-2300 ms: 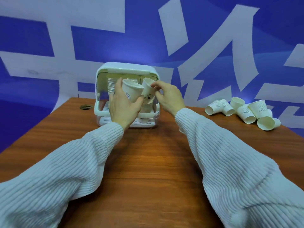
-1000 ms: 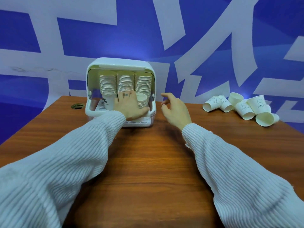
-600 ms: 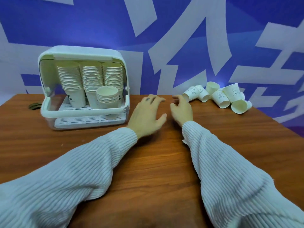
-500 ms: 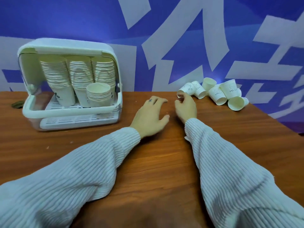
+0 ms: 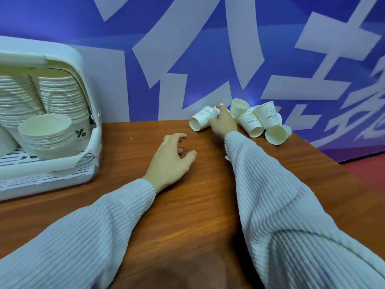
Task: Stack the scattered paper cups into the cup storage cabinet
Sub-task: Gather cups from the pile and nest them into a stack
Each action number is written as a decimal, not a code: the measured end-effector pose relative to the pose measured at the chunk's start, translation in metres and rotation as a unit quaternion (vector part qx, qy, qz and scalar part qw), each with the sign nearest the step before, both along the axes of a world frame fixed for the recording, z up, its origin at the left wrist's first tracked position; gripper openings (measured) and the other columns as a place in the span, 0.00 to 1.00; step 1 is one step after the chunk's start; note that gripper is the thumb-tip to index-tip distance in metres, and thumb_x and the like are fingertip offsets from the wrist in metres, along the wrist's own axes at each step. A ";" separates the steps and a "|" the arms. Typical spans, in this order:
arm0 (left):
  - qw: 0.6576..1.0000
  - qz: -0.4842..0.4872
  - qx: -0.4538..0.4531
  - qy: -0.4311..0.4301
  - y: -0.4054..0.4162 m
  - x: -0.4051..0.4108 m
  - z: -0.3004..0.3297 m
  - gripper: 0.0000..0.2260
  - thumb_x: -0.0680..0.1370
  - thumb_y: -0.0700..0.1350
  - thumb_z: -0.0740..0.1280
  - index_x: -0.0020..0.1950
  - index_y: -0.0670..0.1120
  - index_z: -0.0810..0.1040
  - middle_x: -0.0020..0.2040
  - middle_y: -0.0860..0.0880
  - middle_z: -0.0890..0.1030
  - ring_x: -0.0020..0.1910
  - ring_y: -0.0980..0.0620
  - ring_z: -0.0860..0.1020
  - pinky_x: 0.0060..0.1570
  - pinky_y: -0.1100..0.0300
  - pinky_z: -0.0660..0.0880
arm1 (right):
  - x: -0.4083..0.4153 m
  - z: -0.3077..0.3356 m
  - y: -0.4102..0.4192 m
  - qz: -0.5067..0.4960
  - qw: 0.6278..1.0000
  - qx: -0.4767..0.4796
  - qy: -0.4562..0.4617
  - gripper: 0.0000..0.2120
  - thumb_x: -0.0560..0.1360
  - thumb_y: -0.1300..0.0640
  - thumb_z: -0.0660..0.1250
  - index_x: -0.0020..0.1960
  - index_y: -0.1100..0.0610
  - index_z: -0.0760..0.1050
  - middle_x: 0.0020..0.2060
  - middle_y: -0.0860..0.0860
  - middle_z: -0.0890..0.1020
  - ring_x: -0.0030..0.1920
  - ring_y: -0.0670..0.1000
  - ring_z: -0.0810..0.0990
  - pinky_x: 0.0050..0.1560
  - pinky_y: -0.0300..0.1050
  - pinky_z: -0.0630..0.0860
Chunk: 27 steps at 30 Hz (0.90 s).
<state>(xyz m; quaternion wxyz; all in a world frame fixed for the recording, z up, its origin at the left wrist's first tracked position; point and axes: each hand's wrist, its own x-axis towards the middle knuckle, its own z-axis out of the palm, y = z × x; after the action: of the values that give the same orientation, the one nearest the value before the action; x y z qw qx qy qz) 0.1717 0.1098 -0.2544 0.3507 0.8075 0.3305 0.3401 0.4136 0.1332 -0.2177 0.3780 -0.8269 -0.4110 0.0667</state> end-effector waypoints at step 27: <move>0.993 0.066 0.088 0.046 0.001 -0.002 -0.005 0.31 0.73 0.61 0.73 0.73 0.53 0.70 0.61 0.51 0.76 0.60 0.48 0.75 0.57 0.48 0.74 | 0.041 0.014 -0.127 -0.258 0.961 0.053 -0.090 0.12 0.79 0.52 0.62 0.57 0.48 0.83 0.63 0.52 0.76 0.63 0.57 0.75 0.57 0.51 0.73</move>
<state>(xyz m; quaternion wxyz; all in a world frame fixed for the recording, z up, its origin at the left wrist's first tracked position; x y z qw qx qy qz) 0.1699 0.1112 -0.2590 0.2397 0.8266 0.3674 0.3525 0.4548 0.0064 -0.2038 0.3875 -0.8860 -0.2192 -0.1298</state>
